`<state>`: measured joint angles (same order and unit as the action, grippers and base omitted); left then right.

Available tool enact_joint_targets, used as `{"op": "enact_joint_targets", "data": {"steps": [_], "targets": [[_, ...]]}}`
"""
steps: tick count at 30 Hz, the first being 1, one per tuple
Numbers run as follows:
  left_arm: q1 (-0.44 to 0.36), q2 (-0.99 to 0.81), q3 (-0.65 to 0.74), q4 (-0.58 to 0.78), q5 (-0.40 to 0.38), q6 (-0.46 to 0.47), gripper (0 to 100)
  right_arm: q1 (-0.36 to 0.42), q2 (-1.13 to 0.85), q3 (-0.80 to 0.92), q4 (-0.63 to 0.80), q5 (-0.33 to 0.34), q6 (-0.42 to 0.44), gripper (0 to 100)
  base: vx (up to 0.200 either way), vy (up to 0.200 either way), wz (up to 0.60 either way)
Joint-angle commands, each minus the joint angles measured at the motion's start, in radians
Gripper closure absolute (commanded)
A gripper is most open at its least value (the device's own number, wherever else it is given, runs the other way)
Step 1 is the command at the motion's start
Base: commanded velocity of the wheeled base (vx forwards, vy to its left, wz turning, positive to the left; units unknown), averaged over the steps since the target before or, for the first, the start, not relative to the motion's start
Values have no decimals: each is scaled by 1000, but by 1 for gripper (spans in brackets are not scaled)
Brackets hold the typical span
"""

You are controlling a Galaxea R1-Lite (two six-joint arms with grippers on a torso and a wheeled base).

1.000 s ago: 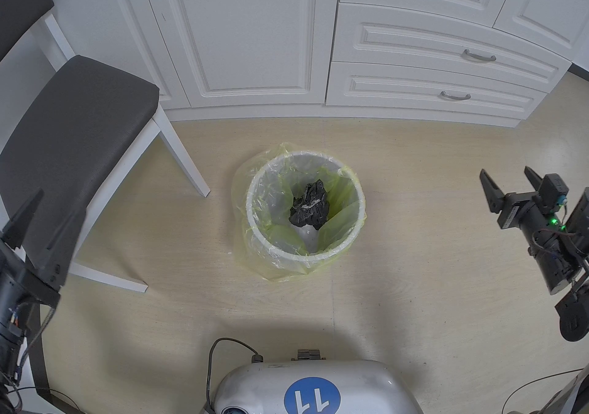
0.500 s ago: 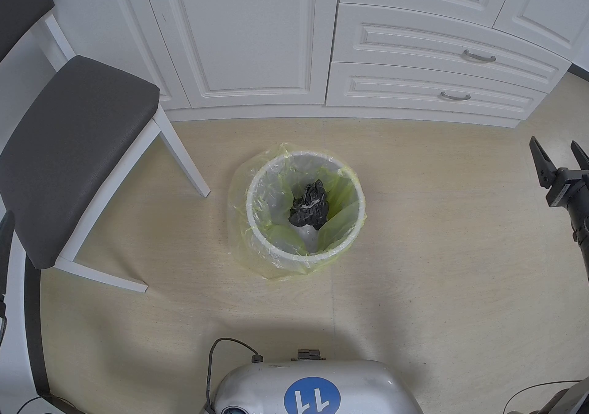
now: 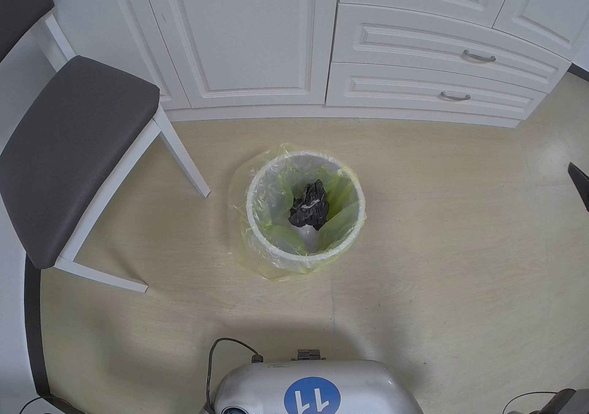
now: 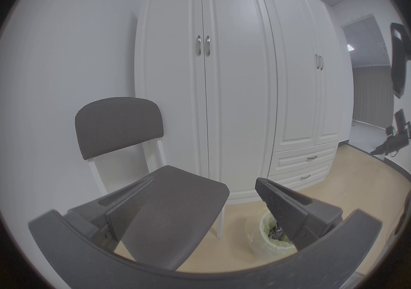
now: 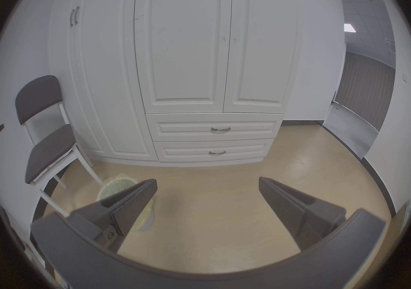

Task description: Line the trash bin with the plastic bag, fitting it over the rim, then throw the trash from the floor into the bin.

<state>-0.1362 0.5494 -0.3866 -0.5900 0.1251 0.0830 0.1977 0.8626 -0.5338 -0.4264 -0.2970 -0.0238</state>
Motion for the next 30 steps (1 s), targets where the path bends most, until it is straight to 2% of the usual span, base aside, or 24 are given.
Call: {"op": "enact_joint_targets", "data": {"steps": [1, 2, 3, 4, 5, 6, 8, 9, 10, 13, 14, 15, 16, 21, 23, 24, 25, 28, 30], "targets": [[41, 64, -259, 246, 2, -17, 0, -6, -254, -198, 239, 19, 1, 0, 0, 0, 0], [41, 61, -271, 266, 1, -20, 0, -6, -258, -202, 239, 19, -4, 0, 0, 0, 0], [41, 35, -328, 351, -1, -26, 0, -12, -284, -222, 247, 6, -25, 0, 0, 0, 0], [41, 35, -328, 351, -1, -26, 0, -12, -284, -222, 247, 6, -25, 0, 0, 0, 0], [41, -3, -397, 463, -4, -26, 0, -30, -316, -236, 248, -31, -57, 0, 0, 0, 0], [41, -14, -425, 506, -1, -25, 0, -44, -327, -241, 248, -59, -68, 0, 0, 0, 0], [44, -37, -471, 558, 1, -28, 0, -69, -344, -253, 248, -113, -76, 0, 0, 0, 0], [44, -37, -471, 558, 1, -28, 0, -69, -344, -253, 248, -113, -76, 0, 0, 0, 0], [50, -80, -502, 593, 2, -28, 0, -76, -375, -282, 252, -159, -77, 0, 0, 0, 0], [67, -137, -543, 661, 2, -28, 0, -78, -419, -314, 279, -214, -88, 0, 0, 0, 0], [67, -137, -543, 661, 2, -28, 0, -78, -419, -314, 279, -214, -88, 0, 0, 0, 0], [86, -169, -589, 730, 2, -34, 0, -78, -468, -348, 347, -255, -120, 0, 0, 0, 0], [92, -181, -609, 762, 2, -46, 0, -78, -491, -362, 383, -269, -131, 0, 0, 0, 0], [129, -261, -752, 915, 2, -177, 0, -89, -685, -425, 652, -274, -176, 0, 0, 0, 0], [130, -266, -758, 929, 2, -180, 0, -90, -695, -430, 669, -274, -179, 0, 0, 0, 0], [141, -305, -793, 1033, 2, -192, 0, -93, -751, -471, 779, -272, -196, 0, 0, 0, 0], [141, -332, -802, 1073, 2, -190, 0, -93, -763, -500, 825, -271, -196, 0, 0, 0, 0], [144, -359, -807, 1107, 2, -192, 0, -109, -764, -525, 853, -271, -188, 0, 0, 0, 0], [173, -408, -807, 1113, 2, -190, 0, -153, -783, -537, 865, -269, -165, 0, 0, 0, 0]]}}
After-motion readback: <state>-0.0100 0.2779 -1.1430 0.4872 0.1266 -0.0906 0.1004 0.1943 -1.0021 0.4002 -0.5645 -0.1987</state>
